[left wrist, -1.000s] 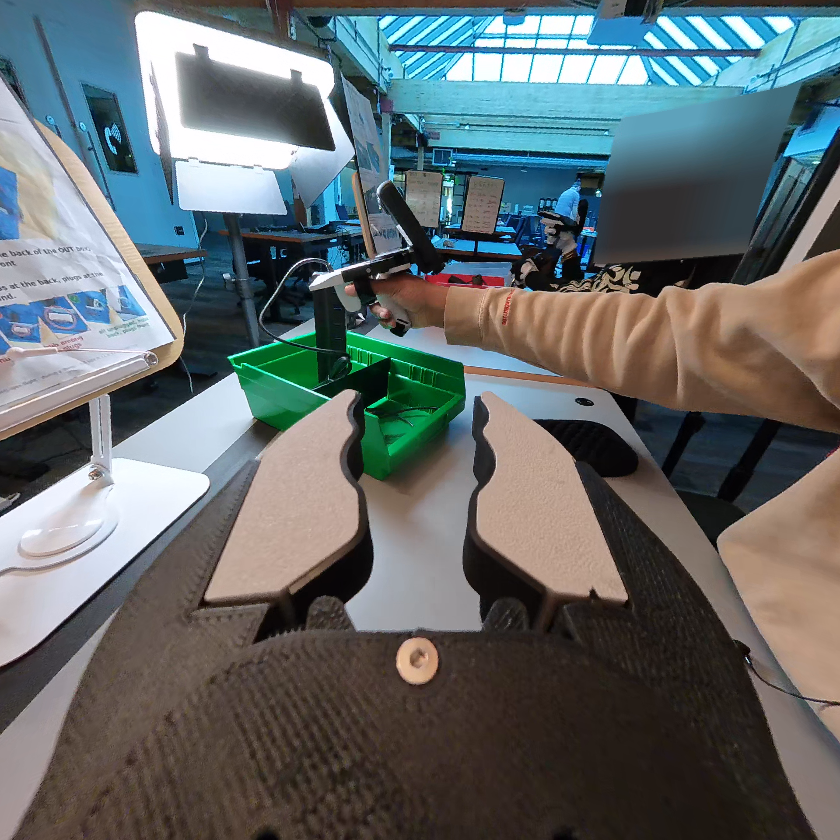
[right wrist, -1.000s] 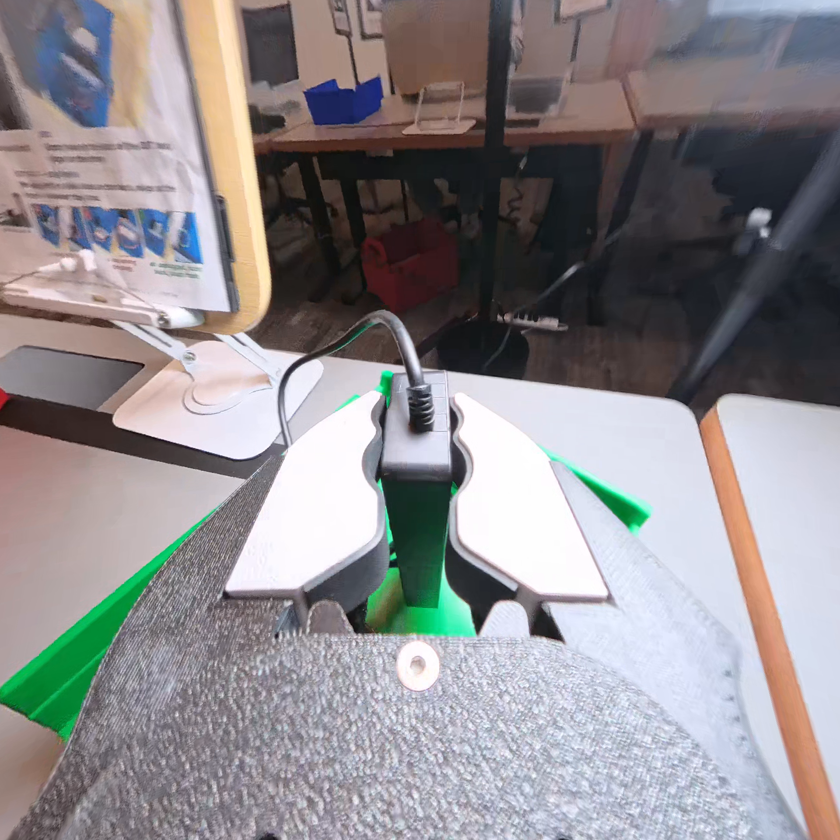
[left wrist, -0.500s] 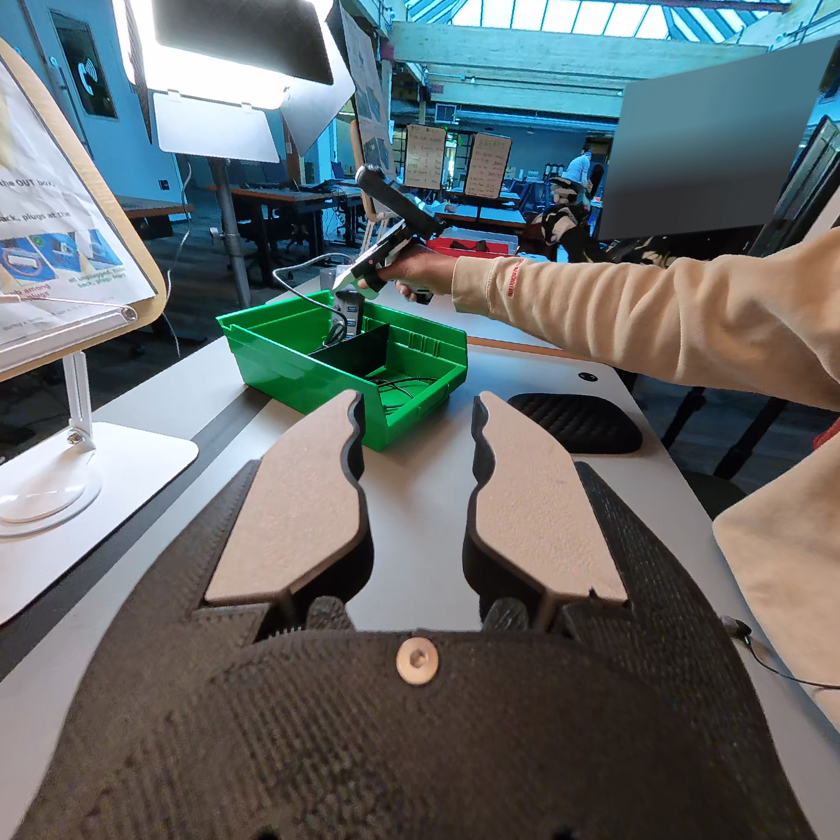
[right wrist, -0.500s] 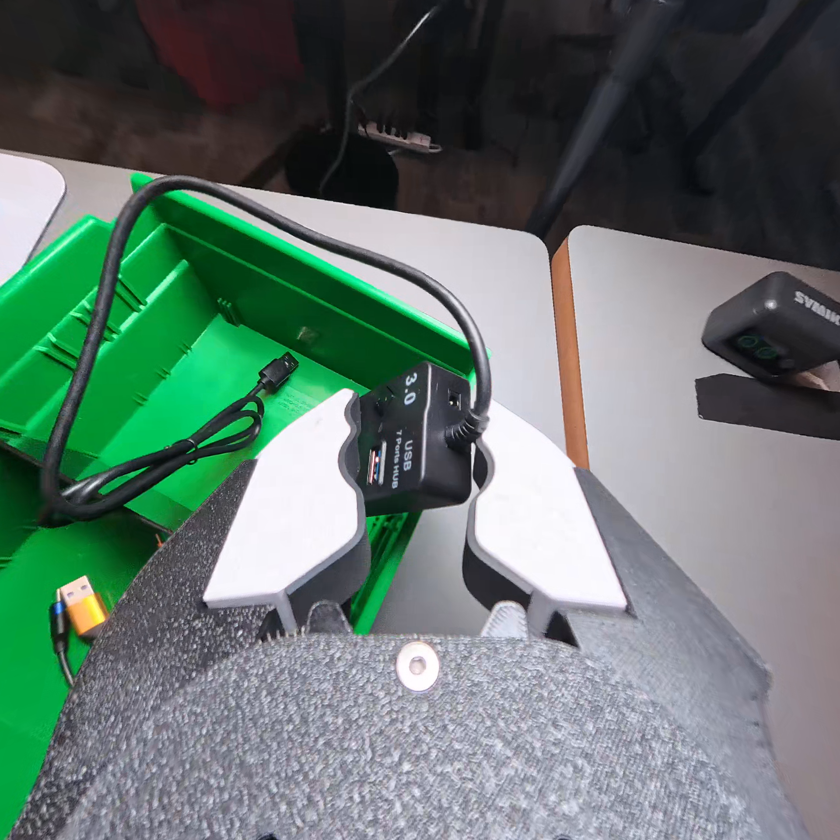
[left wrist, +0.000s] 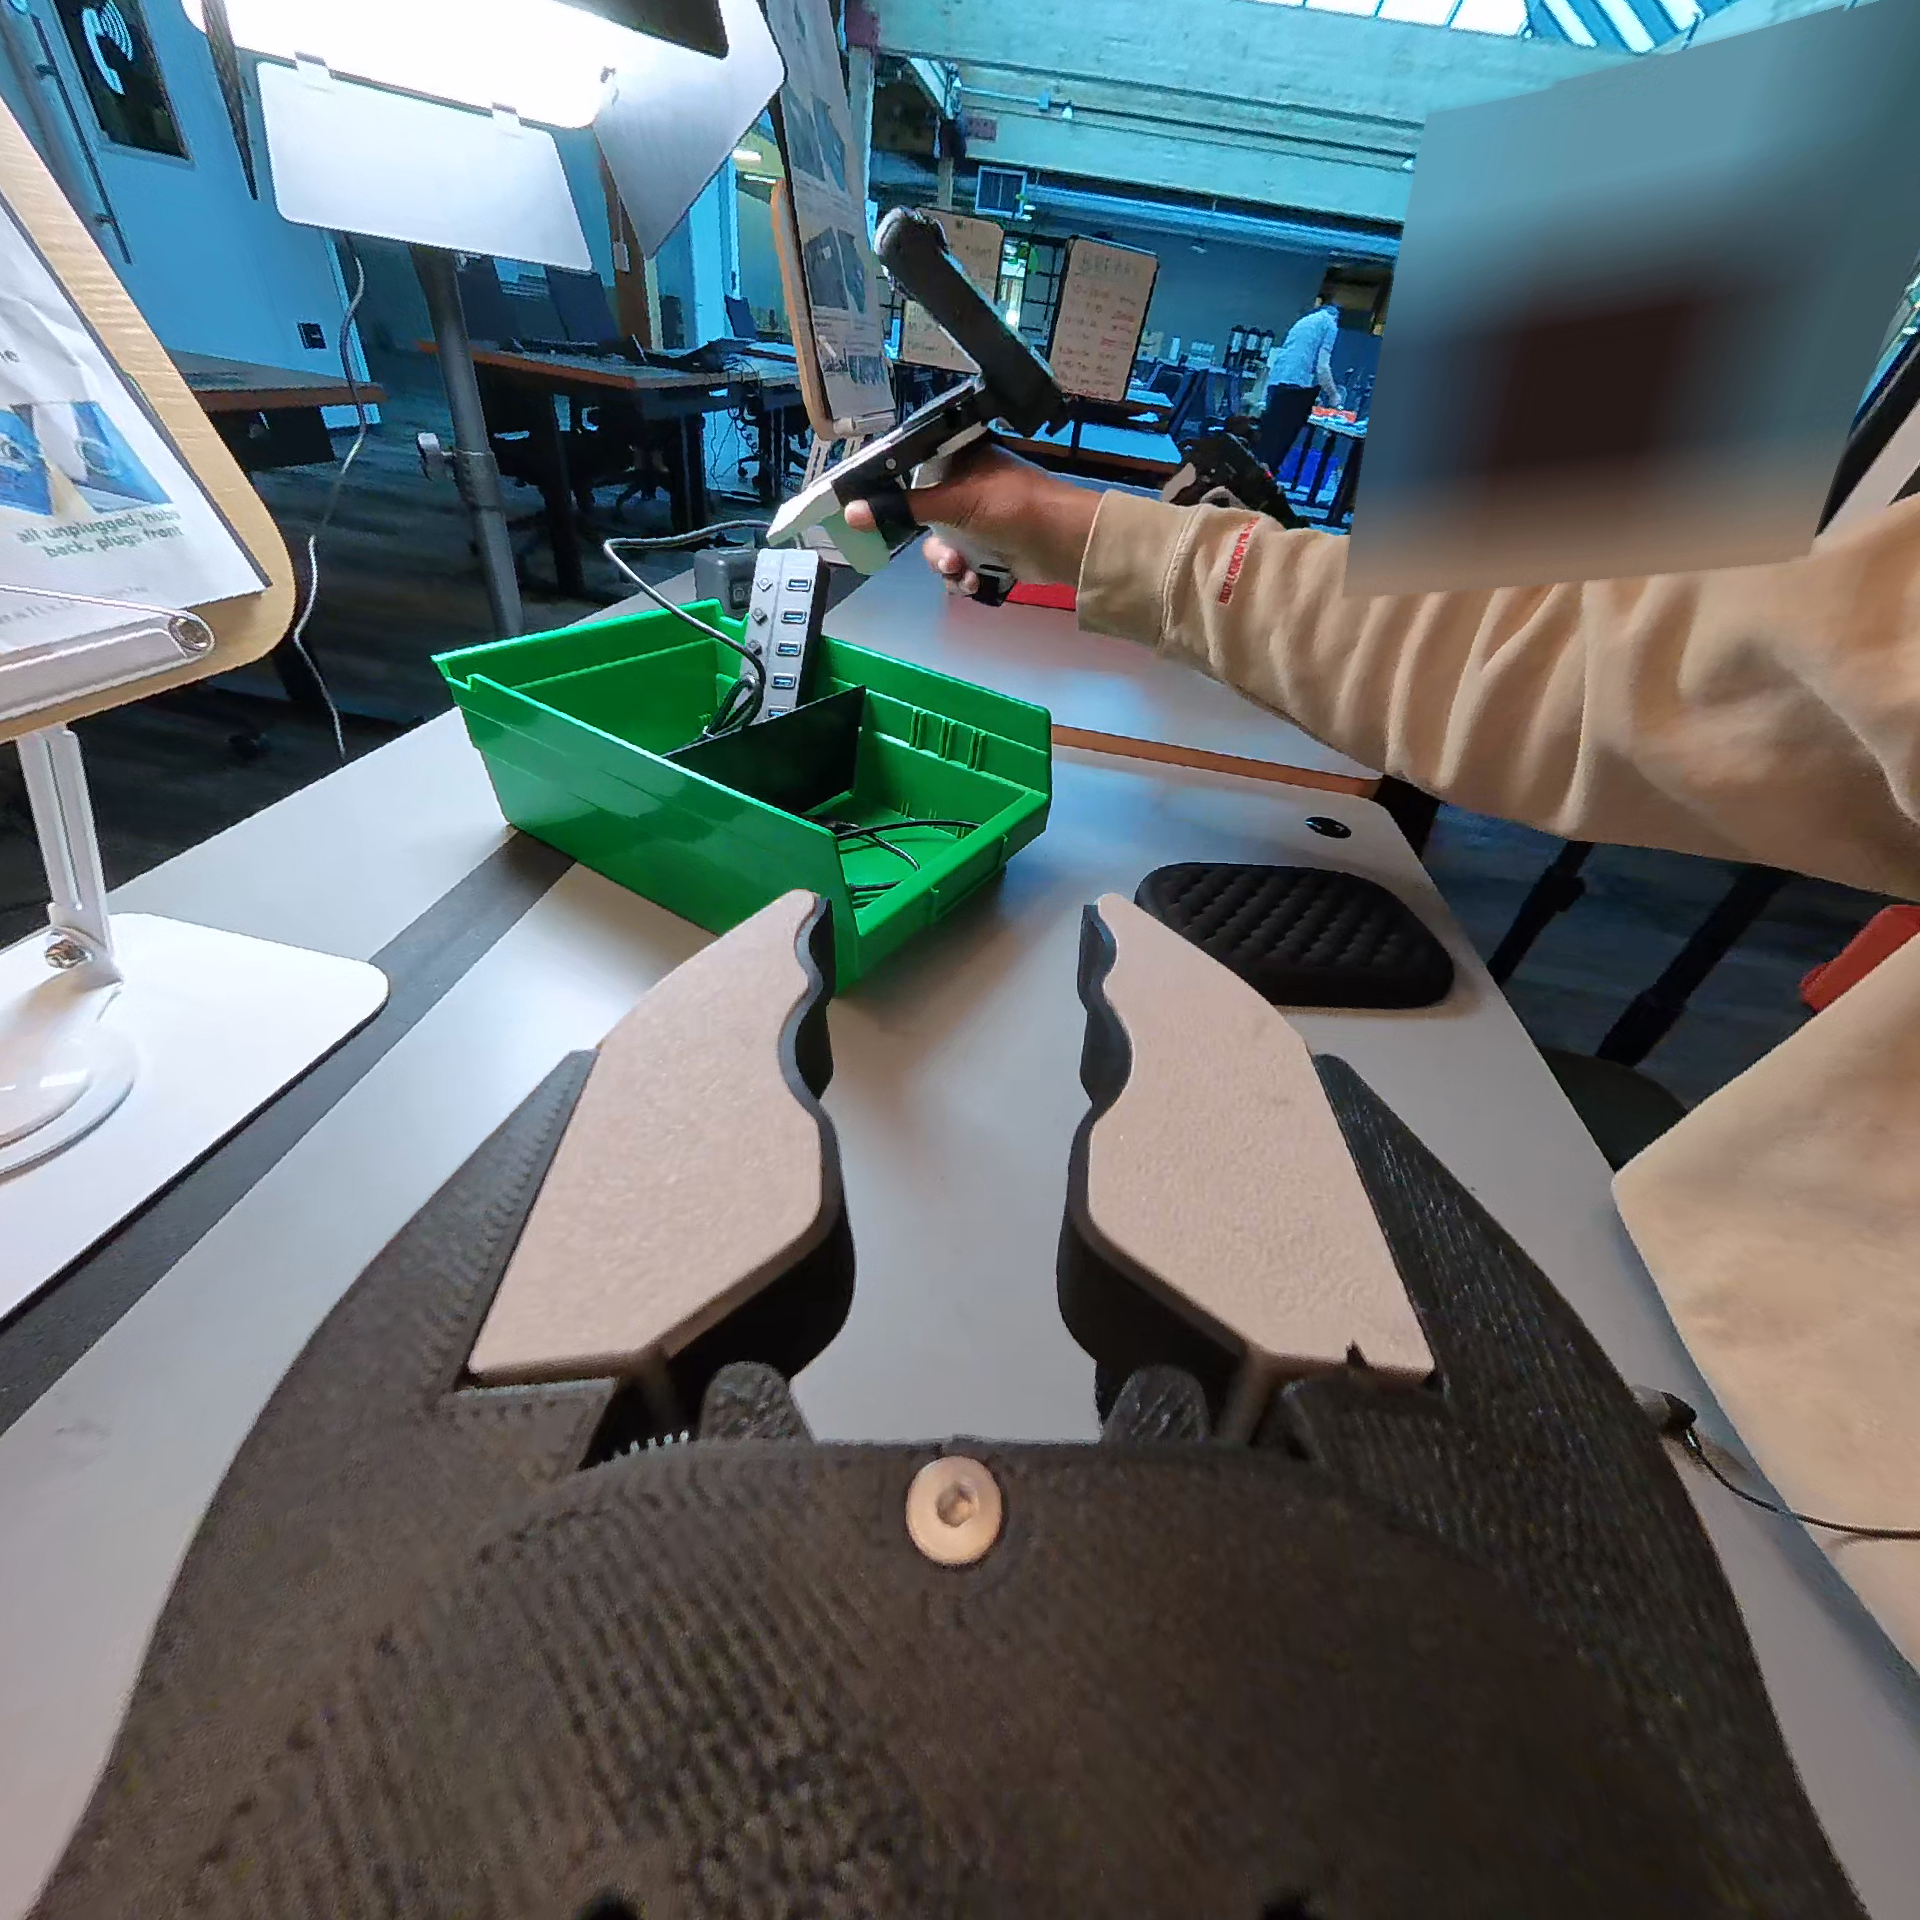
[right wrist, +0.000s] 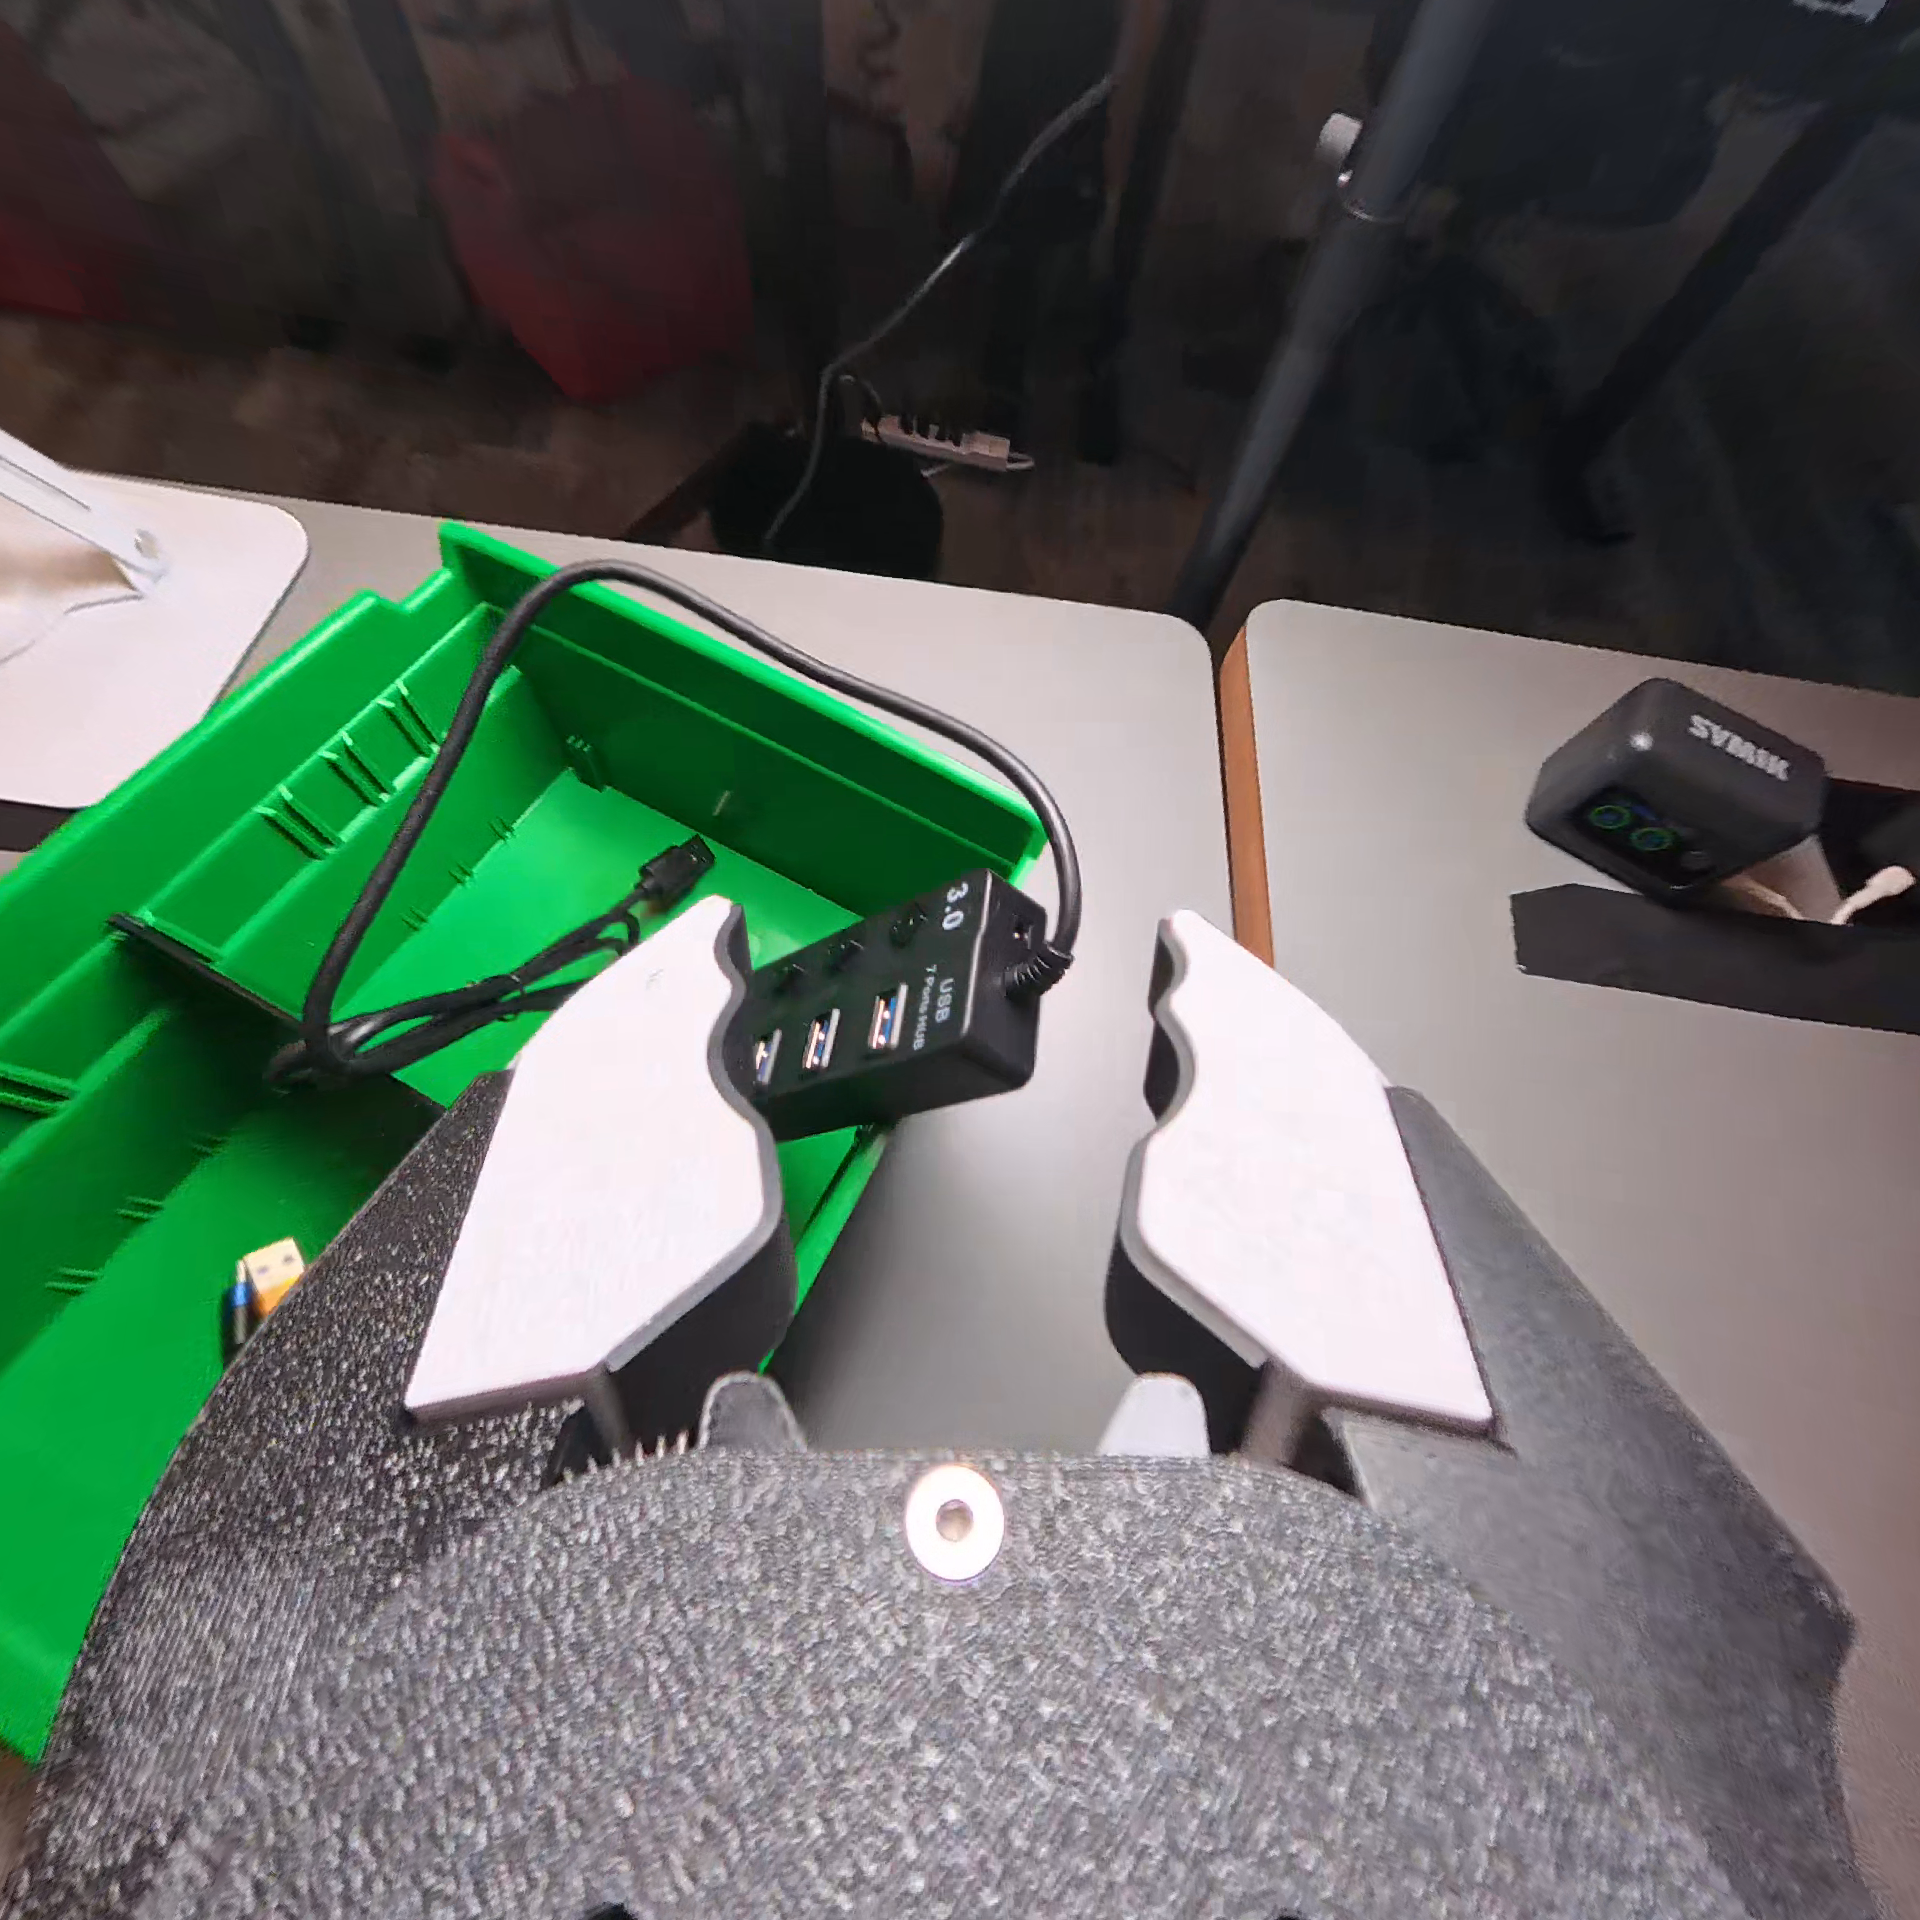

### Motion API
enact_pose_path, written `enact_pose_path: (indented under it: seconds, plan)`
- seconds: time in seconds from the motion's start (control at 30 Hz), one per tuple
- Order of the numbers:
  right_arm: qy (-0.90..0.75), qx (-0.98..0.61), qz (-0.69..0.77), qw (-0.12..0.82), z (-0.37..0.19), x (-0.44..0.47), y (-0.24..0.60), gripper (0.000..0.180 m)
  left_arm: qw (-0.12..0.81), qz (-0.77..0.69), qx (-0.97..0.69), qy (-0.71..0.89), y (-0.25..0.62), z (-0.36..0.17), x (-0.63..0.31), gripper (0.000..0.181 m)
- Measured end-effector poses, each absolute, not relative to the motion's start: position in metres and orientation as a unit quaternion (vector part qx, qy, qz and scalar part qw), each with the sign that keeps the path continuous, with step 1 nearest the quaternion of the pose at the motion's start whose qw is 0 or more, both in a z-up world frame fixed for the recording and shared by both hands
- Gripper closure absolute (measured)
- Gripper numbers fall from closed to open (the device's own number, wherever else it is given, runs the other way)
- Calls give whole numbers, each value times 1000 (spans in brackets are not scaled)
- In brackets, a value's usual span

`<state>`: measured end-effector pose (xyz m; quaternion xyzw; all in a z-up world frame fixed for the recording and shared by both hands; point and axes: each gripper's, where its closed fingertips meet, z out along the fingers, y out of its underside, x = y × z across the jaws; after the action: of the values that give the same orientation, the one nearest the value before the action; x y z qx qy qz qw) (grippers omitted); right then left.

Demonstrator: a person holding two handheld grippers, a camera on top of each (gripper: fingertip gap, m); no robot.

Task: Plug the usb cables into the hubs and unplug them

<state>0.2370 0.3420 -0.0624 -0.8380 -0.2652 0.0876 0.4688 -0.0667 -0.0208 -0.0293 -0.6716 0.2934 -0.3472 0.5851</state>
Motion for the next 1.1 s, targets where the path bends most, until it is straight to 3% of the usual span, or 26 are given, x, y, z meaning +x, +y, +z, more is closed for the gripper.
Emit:
enact_pose_path:
  seconds: [0.13, 0.3, 0.5, 0.73, 0.93, 1.1]
  plan:
    - [-279, -855, 42, 436, -84, 244, 335, 113, 586, -351, -670, 290, -21, -29, -67, 136]
    - [-304, -845, 68, 434, -96, 229, 329, 141, 581, -354, -673, 290, -20, -33, -66, 136]
    - [-327, -847, 15, 419, -104, 213, 343, 152, 580, -358, -674, 285, -18, -35, -67, 136]
    - [-344, -791, 43, 504, -74, 153, 325, 135, 602, -321, -683, 261, -10, -33, -80, 137]
    - [-331, -714, 235, 571, -37, 95, 225, 128, 642, -302, -686, 162, 7, -23, -119, 138]
    - [-354, -660, 331, 574, -50, 74, 138, 126, 679, -280, -674, 81, 14, -15, -159, 138]
